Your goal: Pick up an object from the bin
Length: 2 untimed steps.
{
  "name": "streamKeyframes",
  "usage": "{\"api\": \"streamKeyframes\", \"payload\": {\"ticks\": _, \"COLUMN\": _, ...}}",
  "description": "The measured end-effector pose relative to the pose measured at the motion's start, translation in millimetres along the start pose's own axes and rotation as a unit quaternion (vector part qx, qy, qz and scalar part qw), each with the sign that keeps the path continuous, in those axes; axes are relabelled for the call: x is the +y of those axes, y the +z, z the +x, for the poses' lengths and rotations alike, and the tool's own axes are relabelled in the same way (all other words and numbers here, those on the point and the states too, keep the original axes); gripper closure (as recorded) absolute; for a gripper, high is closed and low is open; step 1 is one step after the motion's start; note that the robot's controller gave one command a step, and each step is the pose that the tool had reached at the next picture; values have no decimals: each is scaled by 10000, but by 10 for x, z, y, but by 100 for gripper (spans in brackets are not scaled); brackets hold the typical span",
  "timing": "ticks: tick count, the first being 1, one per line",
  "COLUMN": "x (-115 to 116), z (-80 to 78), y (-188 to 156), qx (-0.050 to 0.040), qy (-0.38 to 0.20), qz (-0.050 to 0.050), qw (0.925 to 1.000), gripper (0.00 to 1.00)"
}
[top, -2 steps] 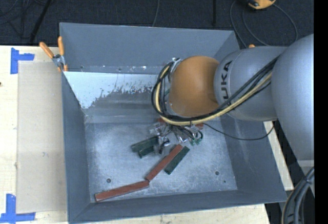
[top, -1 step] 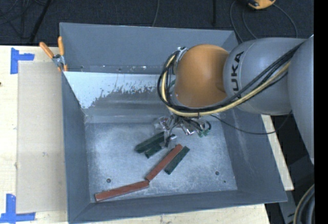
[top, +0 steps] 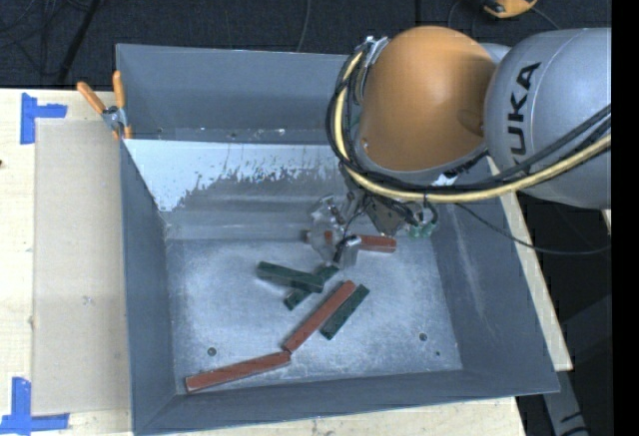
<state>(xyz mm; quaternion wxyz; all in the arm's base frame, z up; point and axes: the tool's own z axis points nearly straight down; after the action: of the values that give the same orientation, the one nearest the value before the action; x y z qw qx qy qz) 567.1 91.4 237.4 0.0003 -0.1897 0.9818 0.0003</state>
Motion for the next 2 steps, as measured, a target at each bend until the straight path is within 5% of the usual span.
{"api": "streamKeyframes", "payload": {"ticks": 1, "x": -1, "z": 0, "y": 1, "qx": 1, "qy": 2, "qz": 0, "qw": 10000, "gripper": 100}}
{"api": "streamKeyframes", "payload": {"ticks": 2, "x": -99, "z": 133, "y": 544, "qx": 9, "qy": 212, "qz": -2, "qw": 9998, "gripper": 0}}
